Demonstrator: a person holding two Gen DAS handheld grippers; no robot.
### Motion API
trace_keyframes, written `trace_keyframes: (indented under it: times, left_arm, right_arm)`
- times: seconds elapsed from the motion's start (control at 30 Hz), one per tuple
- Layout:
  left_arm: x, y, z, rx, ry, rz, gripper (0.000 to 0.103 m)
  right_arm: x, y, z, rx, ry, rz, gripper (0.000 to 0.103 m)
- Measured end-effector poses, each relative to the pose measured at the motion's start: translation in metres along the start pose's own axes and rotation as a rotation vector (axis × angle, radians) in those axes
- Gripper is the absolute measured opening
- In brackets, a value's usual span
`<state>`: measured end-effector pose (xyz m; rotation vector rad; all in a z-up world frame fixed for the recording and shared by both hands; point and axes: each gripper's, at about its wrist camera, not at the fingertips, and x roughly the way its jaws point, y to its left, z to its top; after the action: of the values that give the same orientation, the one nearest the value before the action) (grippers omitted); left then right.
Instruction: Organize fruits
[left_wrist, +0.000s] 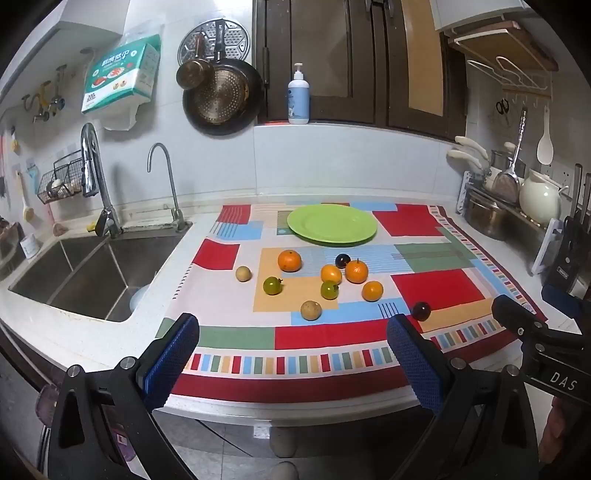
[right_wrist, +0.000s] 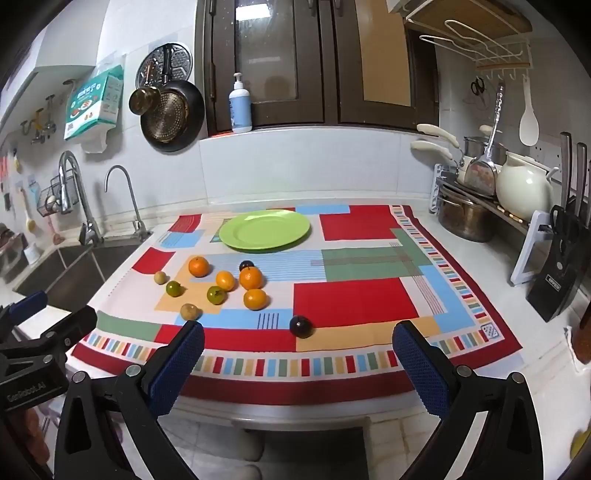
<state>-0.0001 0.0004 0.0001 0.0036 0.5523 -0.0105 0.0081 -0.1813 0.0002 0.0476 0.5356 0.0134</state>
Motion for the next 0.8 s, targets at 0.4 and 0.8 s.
trace_keyframes:
  times: [0.4, 0.8]
  left_arm:
    - [-0.014, -0.002, 0.006, 0.004, -0.036, -0.005, 0.103]
    - [-0.018, -0.002, 0.006, 0.005, -0.039, -0.004, 0.103]
  right_arm:
    - [-0.008, 0.0, 0.004, -0.014, -0.003, 0.007, 0.103]
    - [-0.011, 0.002, -0.001, -0.019, -0.014, 0.008, 0.103]
